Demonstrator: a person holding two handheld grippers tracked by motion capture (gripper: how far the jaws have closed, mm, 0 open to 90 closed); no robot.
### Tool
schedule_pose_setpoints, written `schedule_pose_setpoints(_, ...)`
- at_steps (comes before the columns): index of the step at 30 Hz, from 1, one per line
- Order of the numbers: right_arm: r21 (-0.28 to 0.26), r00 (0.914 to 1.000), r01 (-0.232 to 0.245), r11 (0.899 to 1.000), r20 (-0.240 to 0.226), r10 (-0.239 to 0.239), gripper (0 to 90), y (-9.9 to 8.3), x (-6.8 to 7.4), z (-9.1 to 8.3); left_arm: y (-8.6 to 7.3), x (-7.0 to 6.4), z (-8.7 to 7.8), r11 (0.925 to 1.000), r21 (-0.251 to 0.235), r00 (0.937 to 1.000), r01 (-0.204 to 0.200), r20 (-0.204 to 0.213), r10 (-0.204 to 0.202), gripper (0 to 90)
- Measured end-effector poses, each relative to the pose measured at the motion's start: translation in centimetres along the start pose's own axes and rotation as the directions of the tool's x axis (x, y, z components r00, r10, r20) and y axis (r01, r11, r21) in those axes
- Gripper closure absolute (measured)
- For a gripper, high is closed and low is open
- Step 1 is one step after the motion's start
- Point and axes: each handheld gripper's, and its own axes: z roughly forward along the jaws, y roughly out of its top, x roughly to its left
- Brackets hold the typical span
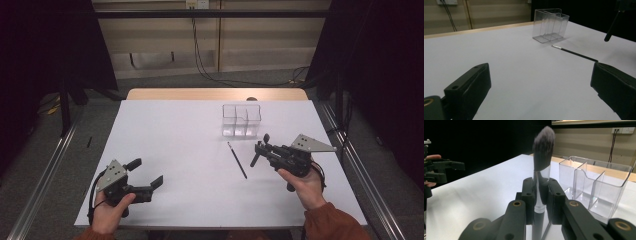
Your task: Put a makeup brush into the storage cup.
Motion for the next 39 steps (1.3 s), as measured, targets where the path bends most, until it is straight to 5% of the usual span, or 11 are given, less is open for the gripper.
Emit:
schedule_pose_setpoints(5,-0.016,0.9998,-0.01,1.0,0.019,0.011,78.6,0.6,-0.8,0.3,0.0,0.1,-0.2,0.9999,-0.01,0.9997,-0.008,-0.023,0.007,2.8)
schedule_pose_setpoints(19,-0.032,0.9986,0.008,0.999,0.053,-0.006,78.7,2.8,-2.3,0.9,-0.1,-0.1,-0.2,0.9991,-0.011,0.9992,-0.041,-0.004,0.041,2.4)
schedule_pose_setpoints(39,-0.037,0.9898,0.015,0.999,0.142,-0.01,78.6,6.2,-5.3,3.3,-0.1,-0.1,-0.3,0.9993,-0.008,0.9993,-0.038,-0.008,0.038,2.4)
